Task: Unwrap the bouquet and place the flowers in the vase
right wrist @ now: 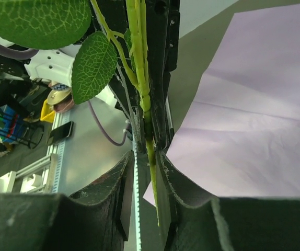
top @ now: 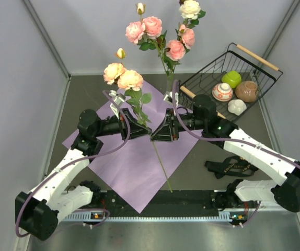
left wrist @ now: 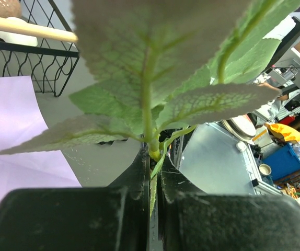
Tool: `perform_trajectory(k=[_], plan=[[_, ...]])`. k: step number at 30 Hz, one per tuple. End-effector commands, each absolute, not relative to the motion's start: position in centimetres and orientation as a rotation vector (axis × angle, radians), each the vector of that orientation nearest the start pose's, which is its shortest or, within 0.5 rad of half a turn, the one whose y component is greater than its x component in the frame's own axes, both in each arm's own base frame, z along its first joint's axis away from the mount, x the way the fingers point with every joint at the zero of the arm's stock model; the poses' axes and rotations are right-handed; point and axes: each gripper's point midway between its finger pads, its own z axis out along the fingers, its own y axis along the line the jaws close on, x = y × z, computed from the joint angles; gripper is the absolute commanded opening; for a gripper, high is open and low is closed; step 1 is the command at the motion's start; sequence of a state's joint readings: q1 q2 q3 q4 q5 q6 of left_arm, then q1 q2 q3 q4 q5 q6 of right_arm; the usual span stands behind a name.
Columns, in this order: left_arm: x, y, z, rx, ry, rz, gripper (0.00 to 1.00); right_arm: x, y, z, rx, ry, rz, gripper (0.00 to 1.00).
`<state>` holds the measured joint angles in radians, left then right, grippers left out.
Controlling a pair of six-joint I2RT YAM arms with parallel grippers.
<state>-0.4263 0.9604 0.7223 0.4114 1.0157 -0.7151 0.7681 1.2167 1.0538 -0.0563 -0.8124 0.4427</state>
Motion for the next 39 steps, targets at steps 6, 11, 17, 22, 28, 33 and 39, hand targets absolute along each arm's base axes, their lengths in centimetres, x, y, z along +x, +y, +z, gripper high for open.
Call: perform_trajectory(k=[6, 11, 17, 22, 28, 33, 39], plan=[[16.7, -25.9, 35.9, 0.803, 1.412, -1.570, 0.00, 14.5, 35.5, 31.3, -1.001, 1.692, 1.603, 0.14], [16.7, -25.9, 35.8, 0.806, 1.422, -1.574, 0.00, 14.6, 35.6, 31.3, -0.995, 1.689, 1.606, 0.00], [17.5, -25.5, 36.6, 0.779, 1.455, -1.477, 0.58, 17.0, 35.0, 31.9, -0.842, 1.679, 1.459, 0.00], [16.3, -24.1, 38.9, 0.764, 1.360, -1.368, 0.79, 19.3, 32.9, 34.1, -0.709, 1.598, 1.266, 0.00], [15.7, -23.5, 39.2, 0.775, 1.334, -1.312, 0.81, 20.9, 29.1, 39.1, -0.588, 1.418, 1.050, 0.00], [15.3, -23.8, 37.8, 0.811, 1.349, -1.351, 0.80, 19.4, 28.7, 42.5, -0.588, 1.314, 1.115, 0.00], [14.3, -25.7, 37.2, 0.833, 1.304, -1.559, 0.79, 17.0, 30.1, 45.2, -0.579, 1.193, 1.363, 0.00]])
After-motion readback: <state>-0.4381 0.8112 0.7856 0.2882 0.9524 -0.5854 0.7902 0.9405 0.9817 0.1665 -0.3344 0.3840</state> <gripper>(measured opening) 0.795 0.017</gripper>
